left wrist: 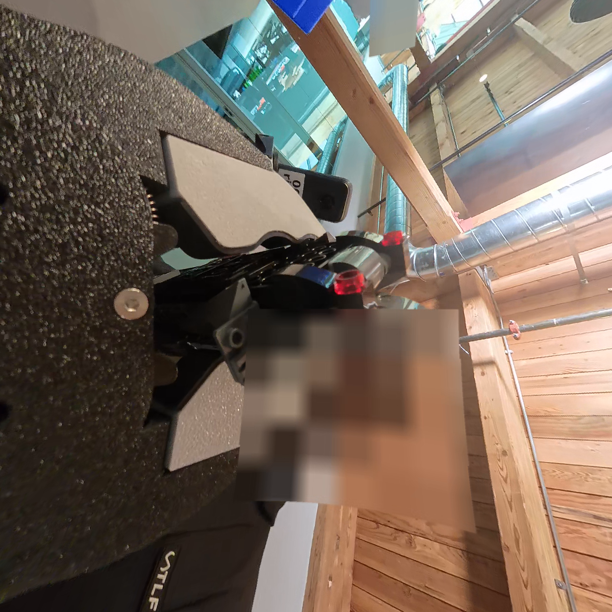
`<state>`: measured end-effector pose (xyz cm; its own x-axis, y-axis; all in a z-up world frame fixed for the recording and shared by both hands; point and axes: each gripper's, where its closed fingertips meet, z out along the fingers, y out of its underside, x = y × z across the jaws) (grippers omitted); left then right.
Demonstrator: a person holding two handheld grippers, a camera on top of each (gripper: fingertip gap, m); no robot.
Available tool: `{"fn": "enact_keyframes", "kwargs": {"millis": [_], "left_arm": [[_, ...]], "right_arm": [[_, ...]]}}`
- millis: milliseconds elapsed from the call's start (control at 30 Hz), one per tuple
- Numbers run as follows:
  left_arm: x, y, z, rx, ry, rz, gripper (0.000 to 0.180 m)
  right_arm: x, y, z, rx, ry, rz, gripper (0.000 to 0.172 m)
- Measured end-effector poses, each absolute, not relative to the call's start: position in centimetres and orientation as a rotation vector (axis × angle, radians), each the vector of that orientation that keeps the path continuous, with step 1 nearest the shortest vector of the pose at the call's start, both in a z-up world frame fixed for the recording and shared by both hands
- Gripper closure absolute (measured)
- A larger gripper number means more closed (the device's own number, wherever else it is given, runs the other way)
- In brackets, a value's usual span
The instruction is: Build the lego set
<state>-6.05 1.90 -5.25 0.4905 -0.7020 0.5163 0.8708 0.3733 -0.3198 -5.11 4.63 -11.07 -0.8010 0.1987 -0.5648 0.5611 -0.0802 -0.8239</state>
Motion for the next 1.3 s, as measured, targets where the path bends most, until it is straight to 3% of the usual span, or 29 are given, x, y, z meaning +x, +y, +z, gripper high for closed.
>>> {"fn": "enact_keyframes", "kwargs": {"millis": [833, 1133, 1300], "left_arm": [[-3.4, 3.7, -7.0, -0.936, -0.207, -0.740, 0.118], [-2.5, 5.5, -8.0, -1.119, -0.200, -0.641, 0.118], [-2.9, 7.3, -10.2, -1.294, -0.353, -0.687, 0.119]], "right_arm": [[-4.2, 5.2, -8.8, 0.780, 2.246, -1.992, 0.154], [-3.2, 4.7, -6.9, 0.670, 2.356, -2.147, 0.171], [-3.6, 5.4, -6.9, 0.580, 2.592, -2.190, 0.172]]}}
